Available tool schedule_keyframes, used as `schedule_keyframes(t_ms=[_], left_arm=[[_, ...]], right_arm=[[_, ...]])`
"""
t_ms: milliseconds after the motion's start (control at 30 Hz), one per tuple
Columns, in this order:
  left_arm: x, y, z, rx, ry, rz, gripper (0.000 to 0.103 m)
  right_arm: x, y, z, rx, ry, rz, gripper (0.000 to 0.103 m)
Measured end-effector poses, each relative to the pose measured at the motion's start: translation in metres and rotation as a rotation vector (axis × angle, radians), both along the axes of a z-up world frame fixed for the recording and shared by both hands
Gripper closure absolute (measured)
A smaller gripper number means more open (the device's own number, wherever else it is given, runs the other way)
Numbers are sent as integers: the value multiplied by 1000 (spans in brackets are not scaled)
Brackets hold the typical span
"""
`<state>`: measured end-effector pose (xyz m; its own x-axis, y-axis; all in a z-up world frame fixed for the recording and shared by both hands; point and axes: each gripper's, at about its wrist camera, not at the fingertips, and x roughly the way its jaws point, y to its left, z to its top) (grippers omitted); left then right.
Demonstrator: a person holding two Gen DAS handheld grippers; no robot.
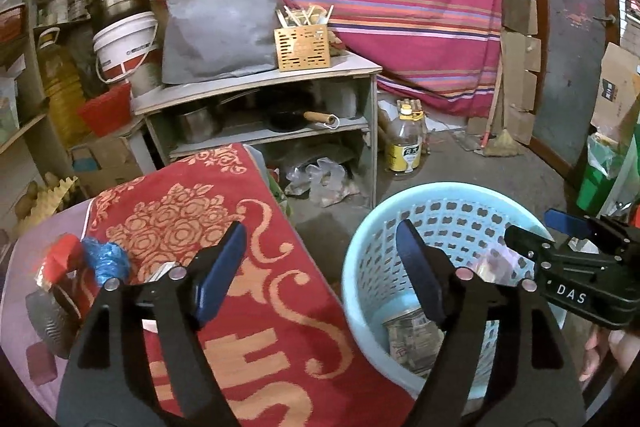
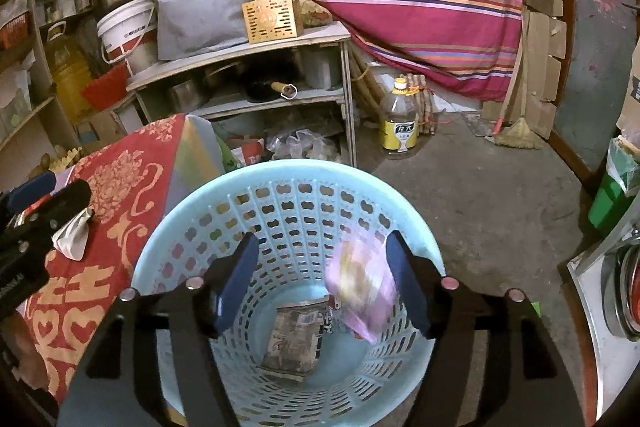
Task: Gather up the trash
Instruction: 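Move both empty grippers back over the table toward the remaining items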
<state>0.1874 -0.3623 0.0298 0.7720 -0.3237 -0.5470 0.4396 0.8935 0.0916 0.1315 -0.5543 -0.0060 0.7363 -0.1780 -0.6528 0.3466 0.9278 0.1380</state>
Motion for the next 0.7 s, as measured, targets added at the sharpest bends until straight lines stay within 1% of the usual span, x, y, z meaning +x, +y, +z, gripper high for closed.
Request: schedule_keyframes(t_ms=[200,333,400,500,533,633,700], left_arm=[[2,23,-1,-12,2,26,23],[-1,48,3,6,-46,73,22],[-3,62,5,-10,-57,86,18],[-6,91,9,-23,-98,153,6],[-7,100,10,-27,-101,167,6],[0,129,9,-3,-56,188,6],[2,152,8,4,-48,211,6]], right_arm=[[3,12,6,-19,-18,6,25],[9,27,9,-19,-33,25,20],[12,34,10,-19,-41,30,17],[16,47,14,-20,-55,34,15],[18,52,15,-17,-59,36,14],[24,65,17,6,-74,46,12],[29,75,18,23,-82,53,11]])
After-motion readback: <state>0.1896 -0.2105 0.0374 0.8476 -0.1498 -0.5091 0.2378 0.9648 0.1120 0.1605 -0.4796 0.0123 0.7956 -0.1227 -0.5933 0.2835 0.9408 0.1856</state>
